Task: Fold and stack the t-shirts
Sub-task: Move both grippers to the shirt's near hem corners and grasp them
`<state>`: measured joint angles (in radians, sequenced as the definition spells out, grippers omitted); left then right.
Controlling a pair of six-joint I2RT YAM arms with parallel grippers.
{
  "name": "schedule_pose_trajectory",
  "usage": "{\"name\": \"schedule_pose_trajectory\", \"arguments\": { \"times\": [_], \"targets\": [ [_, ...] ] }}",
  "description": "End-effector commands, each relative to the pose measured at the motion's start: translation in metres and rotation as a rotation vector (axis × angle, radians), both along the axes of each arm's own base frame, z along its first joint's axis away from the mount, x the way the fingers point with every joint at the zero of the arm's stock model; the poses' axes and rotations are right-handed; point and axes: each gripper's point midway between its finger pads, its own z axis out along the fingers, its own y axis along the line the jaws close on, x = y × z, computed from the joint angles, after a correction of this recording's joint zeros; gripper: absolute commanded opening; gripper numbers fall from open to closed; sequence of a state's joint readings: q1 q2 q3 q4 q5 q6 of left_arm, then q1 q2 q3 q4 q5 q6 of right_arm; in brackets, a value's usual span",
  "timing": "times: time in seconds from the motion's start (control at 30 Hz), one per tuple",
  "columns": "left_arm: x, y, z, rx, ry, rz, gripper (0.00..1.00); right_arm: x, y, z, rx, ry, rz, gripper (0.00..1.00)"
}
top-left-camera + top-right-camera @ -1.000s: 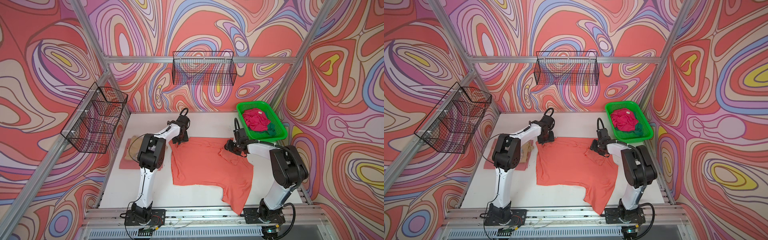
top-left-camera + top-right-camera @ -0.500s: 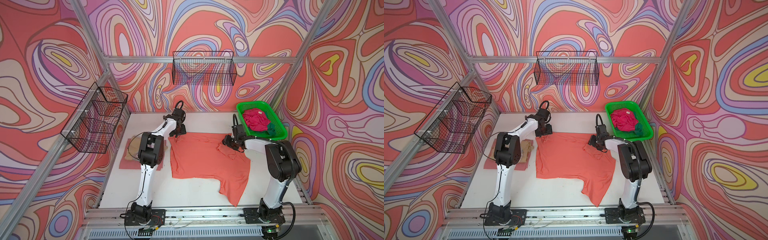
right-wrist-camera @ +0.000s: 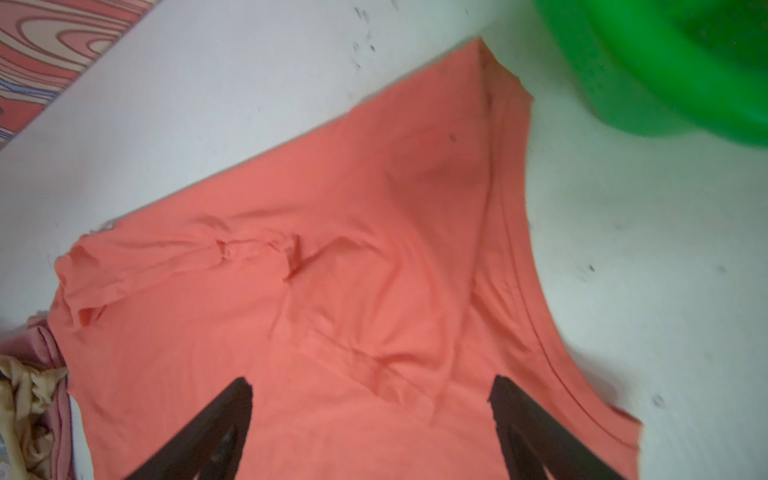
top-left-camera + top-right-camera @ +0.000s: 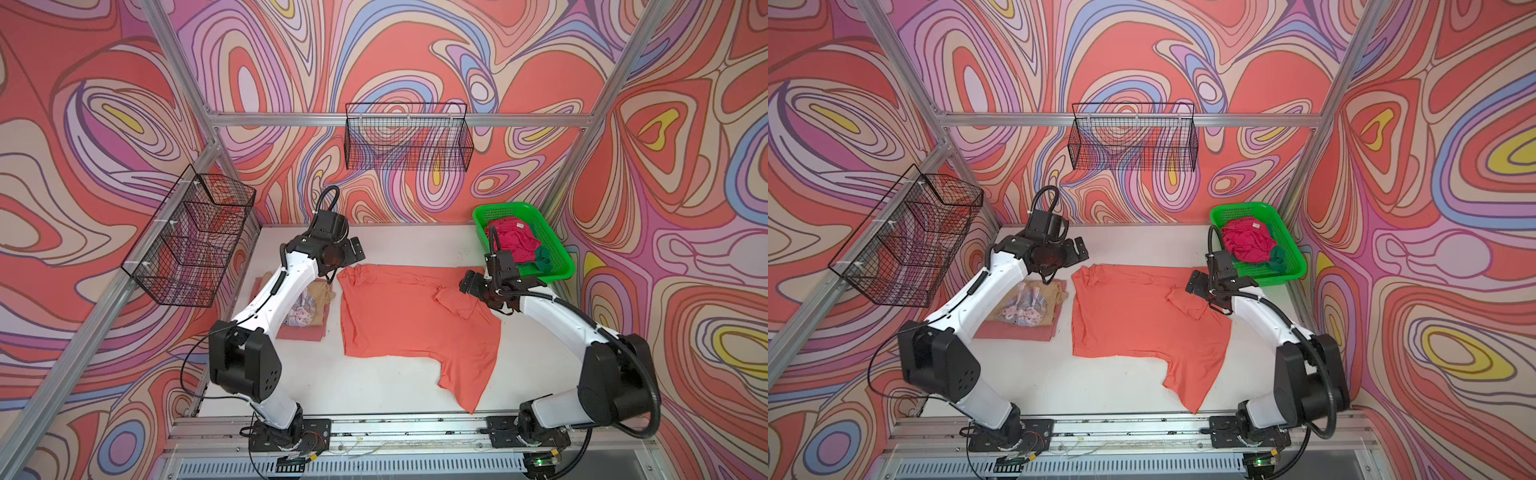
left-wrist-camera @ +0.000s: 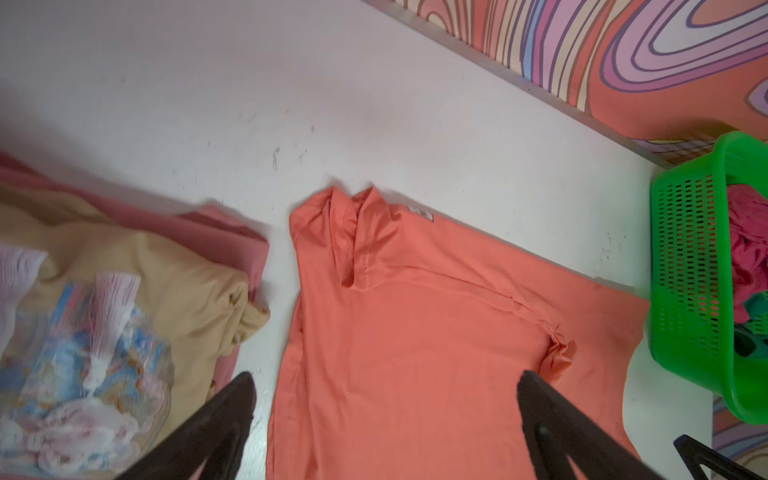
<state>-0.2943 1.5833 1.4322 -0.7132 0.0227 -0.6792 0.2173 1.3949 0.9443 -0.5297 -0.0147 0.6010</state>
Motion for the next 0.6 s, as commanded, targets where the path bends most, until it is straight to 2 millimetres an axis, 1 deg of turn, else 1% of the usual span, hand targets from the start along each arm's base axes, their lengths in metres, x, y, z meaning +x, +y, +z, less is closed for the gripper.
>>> {"name": "schedule_pose_trajectory", "arguments": {
  "times": [0.0,0.07,0.17,0.33,0.4,0.47,0.57],
  "targets": [
    [-0.052,0.009,-0.048,-0.05,0.188,0.069,1.0,-0.069,-0.016,-0.029,-0.028,0.202,-0.053,0.97],
    [-0.077,0.013,-0.057,-0.075,0.219,0.089,1.0,-0.095,-0.017,-0.031,-0.028,0.238,-0.065,0.98],
    [-0.105,0.011,-0.069,-0.131,0.265,0.092,0.98,-0.126,-0.017,-0.035,-0.064,0.276,-0.084,0.98],
    [-0.148,0.005,-0.099,-0.222,0.381,0.119,0.94,-0.168,-0.004,-0.046,-0.035,0.345,-0.095,0.95],
    [-0.163,0.0,-0.113,-0.279,0.428,0.138,0.91,-0.184,-0.001,-0.052,-0.028,0.379,-0.106,0.93],
    [-0.177,-0.003,-0.125,-0.293,0.462,0.148,0.89,-0.196,0.001,-0.055,-0.026,0.401,-0.114,0.92],
    [-0.187,-0.002,-0.134,-0.284,0.477,0.152,0.87,-0.21,0.008,-0.06,-0.023,0.432,-0.113,0.9]
  ]
}}
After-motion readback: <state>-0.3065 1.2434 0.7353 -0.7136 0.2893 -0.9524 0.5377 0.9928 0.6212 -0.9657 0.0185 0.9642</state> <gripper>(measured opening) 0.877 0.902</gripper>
